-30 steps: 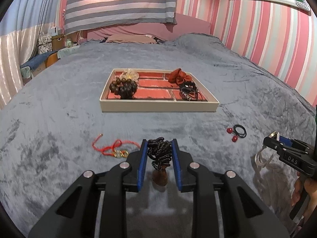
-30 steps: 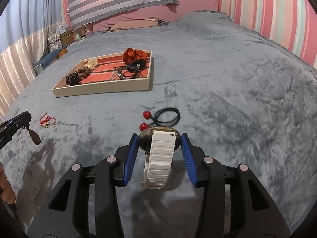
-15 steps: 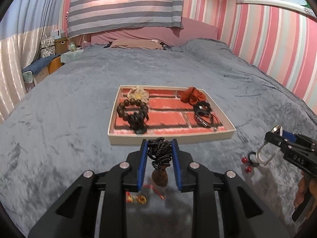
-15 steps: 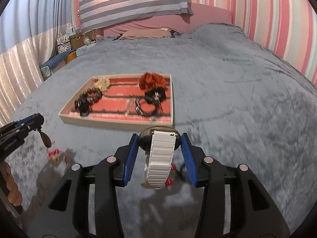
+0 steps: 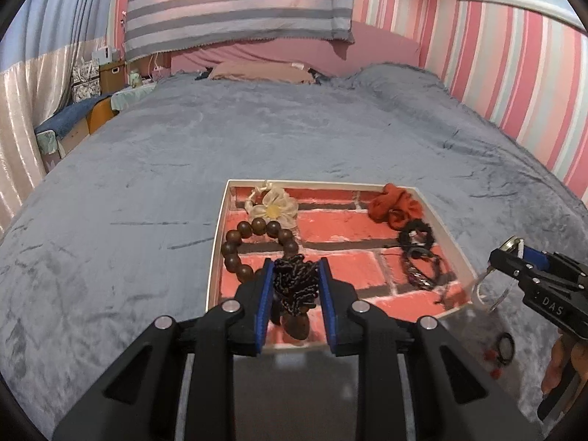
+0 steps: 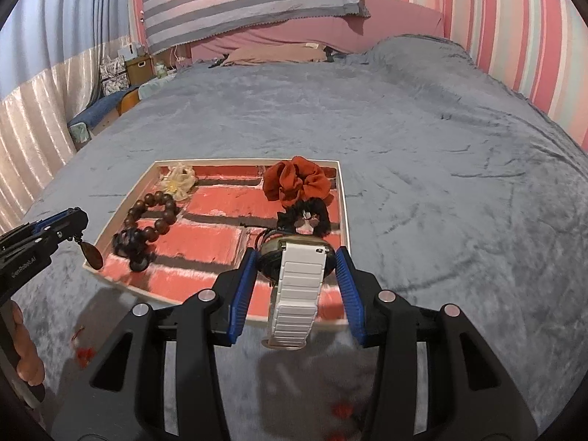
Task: Organize jewelry
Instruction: 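Lift both items and carry them over the brick tray, then lower both items into the tray and open both tools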
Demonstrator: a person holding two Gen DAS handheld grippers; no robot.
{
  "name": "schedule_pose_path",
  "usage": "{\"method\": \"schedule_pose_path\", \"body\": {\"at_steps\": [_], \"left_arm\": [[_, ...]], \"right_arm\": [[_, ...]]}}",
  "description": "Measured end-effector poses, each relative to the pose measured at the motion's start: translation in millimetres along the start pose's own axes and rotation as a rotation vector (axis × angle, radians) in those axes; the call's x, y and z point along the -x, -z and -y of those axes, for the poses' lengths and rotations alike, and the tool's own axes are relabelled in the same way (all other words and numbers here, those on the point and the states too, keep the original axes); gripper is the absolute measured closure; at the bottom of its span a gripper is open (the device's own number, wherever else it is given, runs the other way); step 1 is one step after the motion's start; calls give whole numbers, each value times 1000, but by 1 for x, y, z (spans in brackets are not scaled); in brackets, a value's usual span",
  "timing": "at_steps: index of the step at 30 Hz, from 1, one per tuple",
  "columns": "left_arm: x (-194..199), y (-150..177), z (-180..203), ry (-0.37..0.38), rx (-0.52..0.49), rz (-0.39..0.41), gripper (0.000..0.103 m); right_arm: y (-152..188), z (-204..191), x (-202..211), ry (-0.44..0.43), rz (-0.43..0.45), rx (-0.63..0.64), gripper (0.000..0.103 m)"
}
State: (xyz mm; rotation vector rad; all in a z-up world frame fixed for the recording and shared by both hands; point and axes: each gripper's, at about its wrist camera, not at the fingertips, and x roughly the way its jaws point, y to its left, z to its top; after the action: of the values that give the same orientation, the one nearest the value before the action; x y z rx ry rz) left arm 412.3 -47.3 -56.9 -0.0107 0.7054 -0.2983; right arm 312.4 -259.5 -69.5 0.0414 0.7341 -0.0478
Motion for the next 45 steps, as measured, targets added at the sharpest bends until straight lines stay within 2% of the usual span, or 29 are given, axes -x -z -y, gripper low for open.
{"method": "schedule_pose_path", "body": {"at_steps": [5,12,20,34,39,41,42,45], "left_arm": [[-35,0,-5,-12,-6,-46,79],[-64,3,-15,-21,3,-74,79],[-68,2,-11,-41,-29,-52,78],[-62,12,-14,-27,-23,-54,77],[-59,13,-12,-25,-27,-57,68],[-54,13,-12,-33,-28,-48,58],[-52,14,-12,-33,-27,-43,57],[-44,14,-13,-31,-19,-31,50]], "right_arm": [[-5,-4,-35,5,-36,5,59],[-3,-2,-71,8,-76,1,59],[-2,0,-88,1,-80,-1,59],[7,1,-96,-2,-83,11,59],[7,0,-96,-2,-82,11,59],[7,0,-94,-5,-81,11,59],[7,-1,-93,-7,-79,11,58],[6,-3,-85,-8,-61,13,46]]}}
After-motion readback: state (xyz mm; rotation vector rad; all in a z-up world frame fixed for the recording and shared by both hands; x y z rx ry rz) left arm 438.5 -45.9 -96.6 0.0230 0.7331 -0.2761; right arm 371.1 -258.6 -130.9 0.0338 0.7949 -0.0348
